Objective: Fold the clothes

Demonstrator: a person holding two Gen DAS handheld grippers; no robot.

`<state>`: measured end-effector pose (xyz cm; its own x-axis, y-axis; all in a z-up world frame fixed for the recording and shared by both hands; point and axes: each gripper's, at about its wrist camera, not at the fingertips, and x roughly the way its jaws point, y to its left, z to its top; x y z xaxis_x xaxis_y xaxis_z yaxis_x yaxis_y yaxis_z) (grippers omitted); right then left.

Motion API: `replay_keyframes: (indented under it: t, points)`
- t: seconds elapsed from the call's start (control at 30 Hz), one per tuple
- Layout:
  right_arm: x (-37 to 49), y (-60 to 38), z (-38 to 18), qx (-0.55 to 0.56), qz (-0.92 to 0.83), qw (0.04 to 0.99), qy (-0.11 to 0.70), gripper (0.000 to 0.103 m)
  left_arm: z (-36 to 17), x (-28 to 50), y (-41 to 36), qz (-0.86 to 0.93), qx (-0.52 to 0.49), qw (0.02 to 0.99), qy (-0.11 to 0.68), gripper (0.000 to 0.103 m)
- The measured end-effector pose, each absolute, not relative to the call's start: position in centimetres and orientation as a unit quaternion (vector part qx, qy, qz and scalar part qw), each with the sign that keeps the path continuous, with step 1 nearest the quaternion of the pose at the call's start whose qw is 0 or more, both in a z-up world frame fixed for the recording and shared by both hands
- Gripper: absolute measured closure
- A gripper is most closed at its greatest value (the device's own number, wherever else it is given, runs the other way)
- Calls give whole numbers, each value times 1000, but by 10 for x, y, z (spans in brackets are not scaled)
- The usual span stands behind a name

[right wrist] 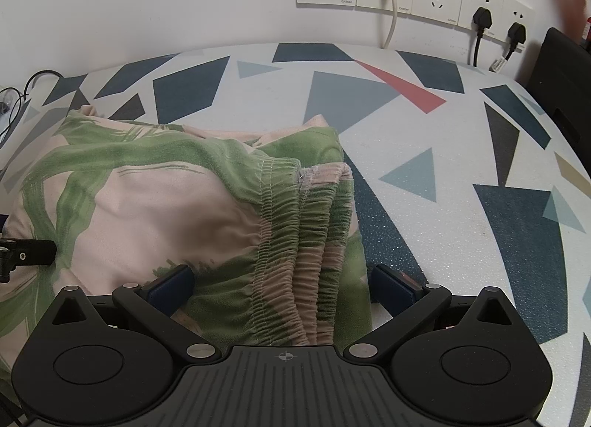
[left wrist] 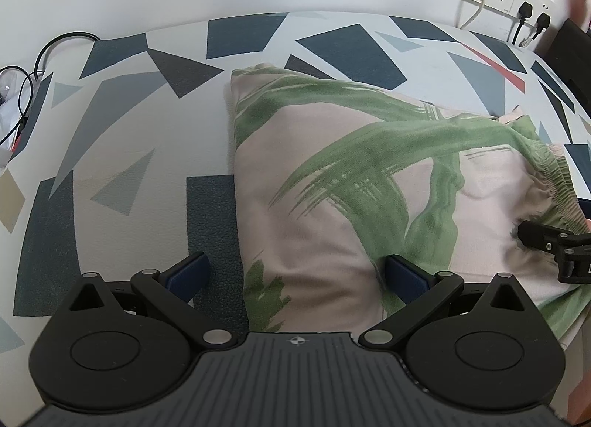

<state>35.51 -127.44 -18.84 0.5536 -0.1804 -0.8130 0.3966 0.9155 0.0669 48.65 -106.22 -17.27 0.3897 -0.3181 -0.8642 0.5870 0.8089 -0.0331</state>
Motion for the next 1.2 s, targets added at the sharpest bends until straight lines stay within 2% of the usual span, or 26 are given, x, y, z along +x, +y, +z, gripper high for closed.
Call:
replay_keyframes:
  t: [1.2]
  points:
    - [352, -1281, -188, 128, -163, 873, 441, 1, -171, 486, -1056, -294, 151, 810, 484, 0]
